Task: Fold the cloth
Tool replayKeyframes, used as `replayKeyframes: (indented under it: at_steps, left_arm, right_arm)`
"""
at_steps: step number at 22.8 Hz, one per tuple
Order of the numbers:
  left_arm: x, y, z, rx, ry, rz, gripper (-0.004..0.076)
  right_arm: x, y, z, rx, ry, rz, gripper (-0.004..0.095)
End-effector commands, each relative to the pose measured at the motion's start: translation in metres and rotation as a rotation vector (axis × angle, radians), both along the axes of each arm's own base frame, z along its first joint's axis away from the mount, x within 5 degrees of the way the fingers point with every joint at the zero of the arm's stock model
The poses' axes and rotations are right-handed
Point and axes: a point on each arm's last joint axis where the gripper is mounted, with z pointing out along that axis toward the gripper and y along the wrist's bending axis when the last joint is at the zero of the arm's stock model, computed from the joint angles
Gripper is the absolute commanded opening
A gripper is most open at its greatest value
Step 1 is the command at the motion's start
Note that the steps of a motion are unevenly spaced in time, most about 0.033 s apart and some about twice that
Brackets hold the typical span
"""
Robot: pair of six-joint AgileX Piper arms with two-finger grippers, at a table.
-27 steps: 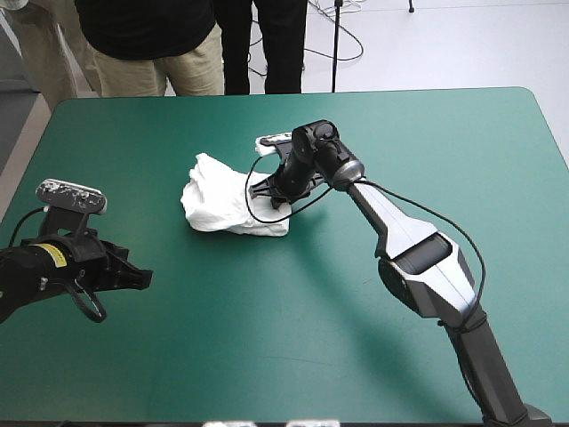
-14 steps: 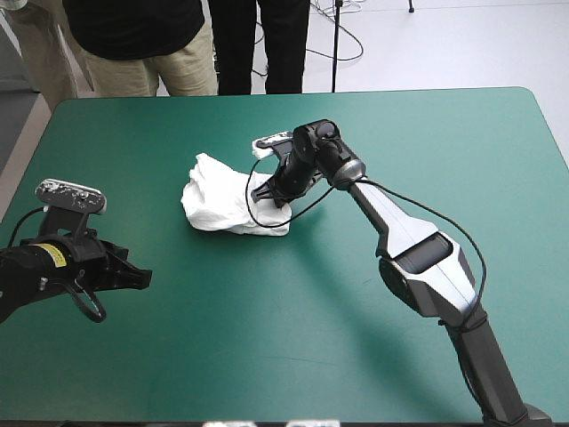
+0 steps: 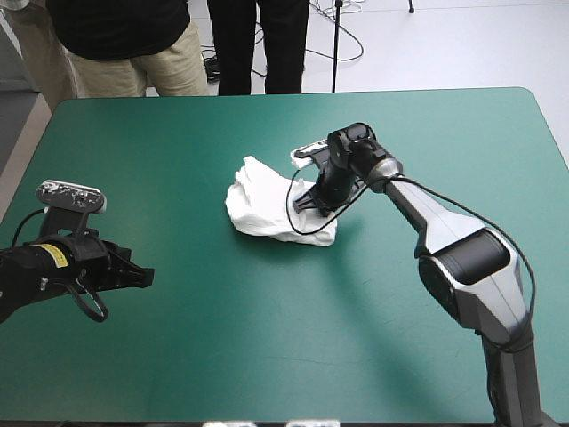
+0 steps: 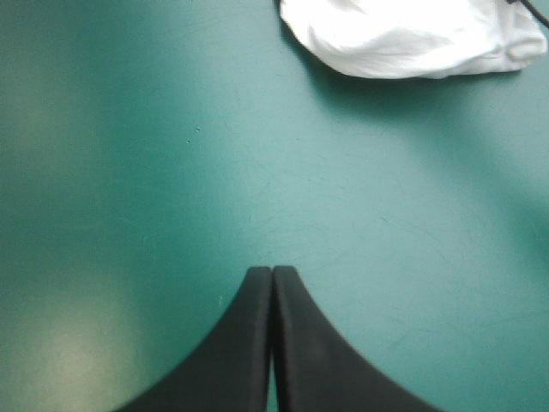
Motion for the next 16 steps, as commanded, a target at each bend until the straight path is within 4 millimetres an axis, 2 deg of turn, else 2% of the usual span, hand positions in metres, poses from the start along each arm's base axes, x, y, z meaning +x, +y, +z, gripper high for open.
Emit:
replayKeyframes:
  at_steps: [1,4,6,7,8,10,11,13,16]
  left_arm:
    - [-0.006,0.000,0.007,-0.026,0.002,0.002,-0.0009]
    - [-0.006,-0.001,0.007,-0.035,0.005,-0.002,-0.0009]
    - [-0.006,-0.001,0.007,-0.035,0.005,-0.002,-0.0009]
    - [-0.006,-0.001,0.007,-0.035,0.004,-0.002,-0.0009]
    - [-0.006,-0.001,0.007,-0.035,0.003,-0.002,-0.0009]
    - [-0.006,-0.001,0.007,-0.036,-0.001,-0.002,-0.0009]
    - [-0.005,-0.001,0.008,-0.038,-0.005,-0.001,-0.0009]
    - [-0.004,-0.001,0.008,-0.043,-0.021,-0.001,-0.0009]
    - [-0.003,-0.002,0.010,-0.051,-0.038,-0.001,-0.0009]
  right_arm:
    - [-0.011,-0.044,0.033,-0.068,-0.036,-0.034,-0.0017]
    - [-0.013,-0.073,0.039,-0.065,-0.045,-0.094,-0.0017]
    - [-0.018,-0.106,0.041,-0.082,-0.046,-0.167,-0.0017]
    - [-0.021,-0.129,0.038,-0.097,-0.059,-0.231,-0.0017]
    - [-0.024,-0.142,0.037,-0.106,-0.066,-0.263,-0.0017]
    - [-0.036,-0.180,0.031,-0.133,-0.066,-0.345,-0.0017]
    - [-0.046,-0.206,0.031,-0.145,-0.073,-0.404,-0.0017]
    - [-0.062,-0.240,0.032,-0.134,-0.101,-0.521,-0.0017]
    - [-0.083,-0.277,0.033,-0.134,-0.129,-0.636,-0.0017]
